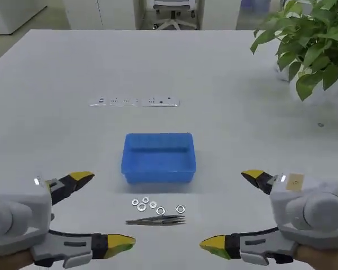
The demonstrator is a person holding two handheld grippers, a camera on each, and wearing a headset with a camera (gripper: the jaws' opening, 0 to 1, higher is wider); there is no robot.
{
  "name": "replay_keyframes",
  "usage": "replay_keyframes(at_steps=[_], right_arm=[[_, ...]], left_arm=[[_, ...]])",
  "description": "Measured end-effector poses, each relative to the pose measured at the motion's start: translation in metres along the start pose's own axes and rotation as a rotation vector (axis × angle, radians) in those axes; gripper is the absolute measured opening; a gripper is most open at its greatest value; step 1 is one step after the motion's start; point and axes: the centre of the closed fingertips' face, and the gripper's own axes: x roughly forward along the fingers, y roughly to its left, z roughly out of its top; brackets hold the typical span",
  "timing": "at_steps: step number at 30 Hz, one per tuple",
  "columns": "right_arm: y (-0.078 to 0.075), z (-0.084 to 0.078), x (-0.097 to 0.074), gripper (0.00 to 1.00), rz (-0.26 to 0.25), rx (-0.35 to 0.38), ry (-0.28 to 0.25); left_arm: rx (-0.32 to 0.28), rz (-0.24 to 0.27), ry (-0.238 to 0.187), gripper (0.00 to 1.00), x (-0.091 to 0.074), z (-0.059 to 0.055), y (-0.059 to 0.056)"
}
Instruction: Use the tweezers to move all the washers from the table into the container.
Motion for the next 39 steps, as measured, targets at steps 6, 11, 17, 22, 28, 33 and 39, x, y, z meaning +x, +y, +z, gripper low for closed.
replay_keyframes(at_steps=[6,11,17,22,28,33,39], right_arm=[[0.0001,0.0001,0.0002,0.98,0.000,-0.005,0.003],[0.0001,0.0012,0.0000,0.98,-0.002,-0.010,0.000],[0.0002,0.0012,-0.0003,0.98,-0.003,-0.012,0.002],[0.0003,0.0017,-0.0005,0.98,-0.003,-0.015,0.002],[-0.0001,0.0023,-0.0006,0.98,-0.005,-0.016,0.000],[-0.0007,0.0024,-0.0008,0.98,-0.006,-0.015,-0.002],[-0.0009,0.0022,-0.0008,0.98,-0.005,-0.017,0.000]], left_arm=[[0.005,0.002,0.000,0.97,-0.0012,0.0000,0.0010],[0.006,0.002,-0.001,0.97,-0.0021,-0.0001,0.0009],[0.007,0.006,-0.001,0.96,-0.0032,-0.0007,0.0017],[0.010,0.007,0.002,0.96,-0.0038,-0.0014,0.0014],[0.013,0.006,0.002,0.96,-0.0039,-0.0009,0.0011],[0.014,0.008,0.000,0.96,-0.0039,-0.0006,0.0016],[0.014,0.009,0.003,0.96,-0.0039,-0.0017,0.0019]])
